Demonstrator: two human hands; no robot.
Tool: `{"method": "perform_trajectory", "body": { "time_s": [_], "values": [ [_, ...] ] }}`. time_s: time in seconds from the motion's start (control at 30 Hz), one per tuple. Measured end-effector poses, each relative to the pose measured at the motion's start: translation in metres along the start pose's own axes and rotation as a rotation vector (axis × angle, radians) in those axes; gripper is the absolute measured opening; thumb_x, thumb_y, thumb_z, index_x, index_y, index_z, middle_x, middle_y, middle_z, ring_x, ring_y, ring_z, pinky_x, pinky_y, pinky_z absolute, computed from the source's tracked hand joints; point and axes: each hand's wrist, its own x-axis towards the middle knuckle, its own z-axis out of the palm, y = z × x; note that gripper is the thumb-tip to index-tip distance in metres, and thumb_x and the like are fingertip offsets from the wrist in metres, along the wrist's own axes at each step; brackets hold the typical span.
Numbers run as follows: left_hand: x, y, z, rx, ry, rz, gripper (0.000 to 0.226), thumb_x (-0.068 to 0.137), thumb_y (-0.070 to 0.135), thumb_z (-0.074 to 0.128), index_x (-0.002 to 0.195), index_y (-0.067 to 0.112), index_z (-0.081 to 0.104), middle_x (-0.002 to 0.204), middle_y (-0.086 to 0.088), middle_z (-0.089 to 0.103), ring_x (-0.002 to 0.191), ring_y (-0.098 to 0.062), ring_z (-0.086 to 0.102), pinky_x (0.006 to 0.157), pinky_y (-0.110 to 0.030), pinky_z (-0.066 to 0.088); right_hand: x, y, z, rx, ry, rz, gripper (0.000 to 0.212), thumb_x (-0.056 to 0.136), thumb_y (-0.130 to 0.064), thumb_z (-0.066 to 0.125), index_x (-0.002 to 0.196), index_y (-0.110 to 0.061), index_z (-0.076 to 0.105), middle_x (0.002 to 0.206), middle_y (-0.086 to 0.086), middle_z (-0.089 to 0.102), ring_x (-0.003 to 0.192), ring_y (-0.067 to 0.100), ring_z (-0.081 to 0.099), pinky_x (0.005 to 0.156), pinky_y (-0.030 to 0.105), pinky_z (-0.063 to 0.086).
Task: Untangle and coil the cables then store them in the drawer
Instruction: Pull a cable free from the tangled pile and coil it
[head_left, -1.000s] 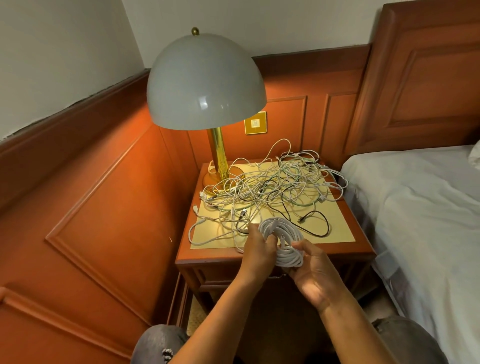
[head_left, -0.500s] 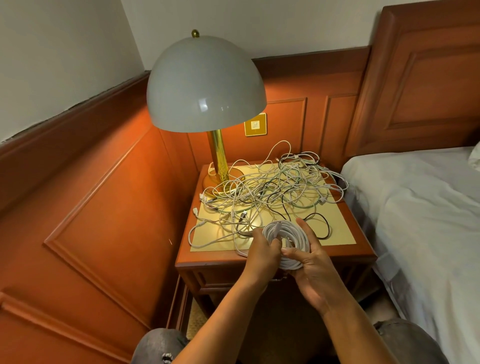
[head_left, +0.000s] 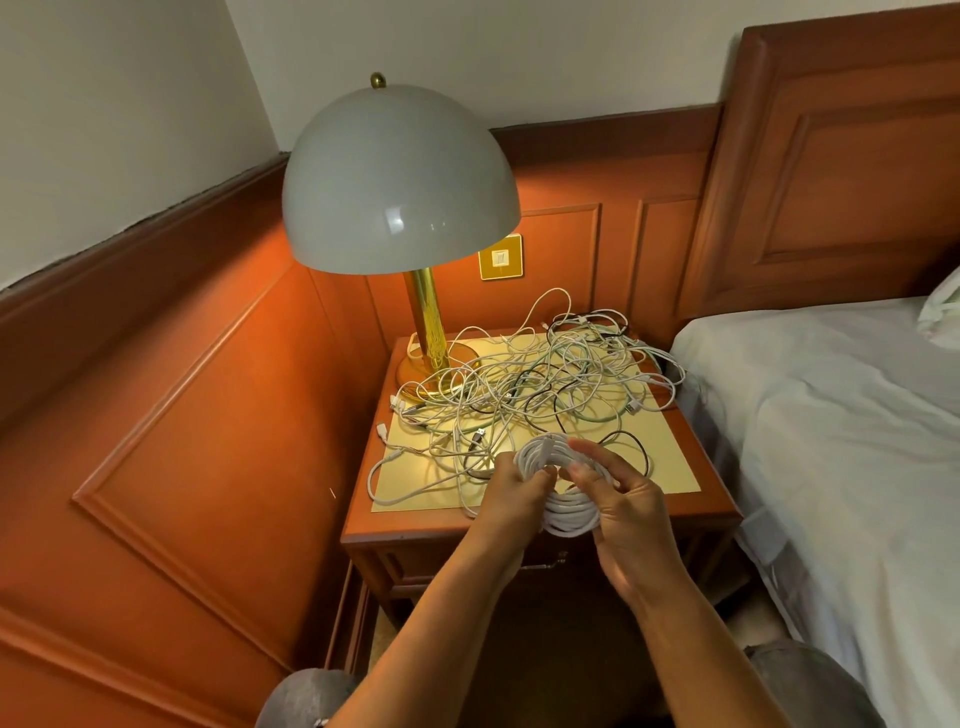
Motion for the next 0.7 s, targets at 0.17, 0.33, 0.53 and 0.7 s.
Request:
{"method": "perform_trajectory", "body": {
  "time_s": [0.17,0.33,0.53,0.7],
  "values": [
    [-0.002,0.004,-0.002,0.03,0.12,0.054,0.011,0.096,0.011,0.053,0.102,0.018,0.045,0.099,-0.012,0.058,0.087,-0.023,0.06,0.076,-0.041,0.052,0.003,-0.003,0.003,-0.415,0.124,-0.194,0.017,0.086,-0.018,0.068,0.091,-0.033,0.073,0.15,-0.001,0.044,0.139,0.016,0.039,0.089,0.023,0.05],
    [0.0,0.009,-0.026,0.077,0.21,0.143,0.015,0.098,0.01,0.051,0.107,0.016,0.041,0.096,-0.01,0.057,0.079,-0.019,0.06,0.068,-0.034,0.051,0.007,-0.013,-0.009,-0.739,0.068,-0.296,0.02,0.089,-0.009,0.066,0.082,-0.027,0.072,0.142,-0.008,0.047,0.13,0.009,0.041,0.099,0.032,0.044],
    [-0.005,0.007,-0.028,0.119,0.218,0.217,0.019,0.097,0.007,0.052,0.106,0.018,0.041,0.092,-0.005,0.057,0.079,-0.017,0.061,0.072,-0.039,0.054,0.01,-0.02,0.023,-0.863,-0.053,-0.37,0.016,0.092,-0.017,0.065,0.105,-0.013,0.073,0.099,-0.003,0.069,0.092,0.007,0.063,0.073,0.012,0.047],
    [-0.008,0.006,-0.03,0.099,0.22,0.26,0.02,0.097,0.01,0.054,0.111,0.015,0.041,0.095,-0.007,0.06,0.079,-0.014,0.062,0.067,-0.03,0.053,0.015,-0.023,0.033,-1.04,-0.075,-0.411,0.02,0.094,-0.012,0.061,0.111,-0.012,0.071,0.105,0.003,0.067,0.087,0.006,0.058,0.068,0.004,0.04]
  ]
}}
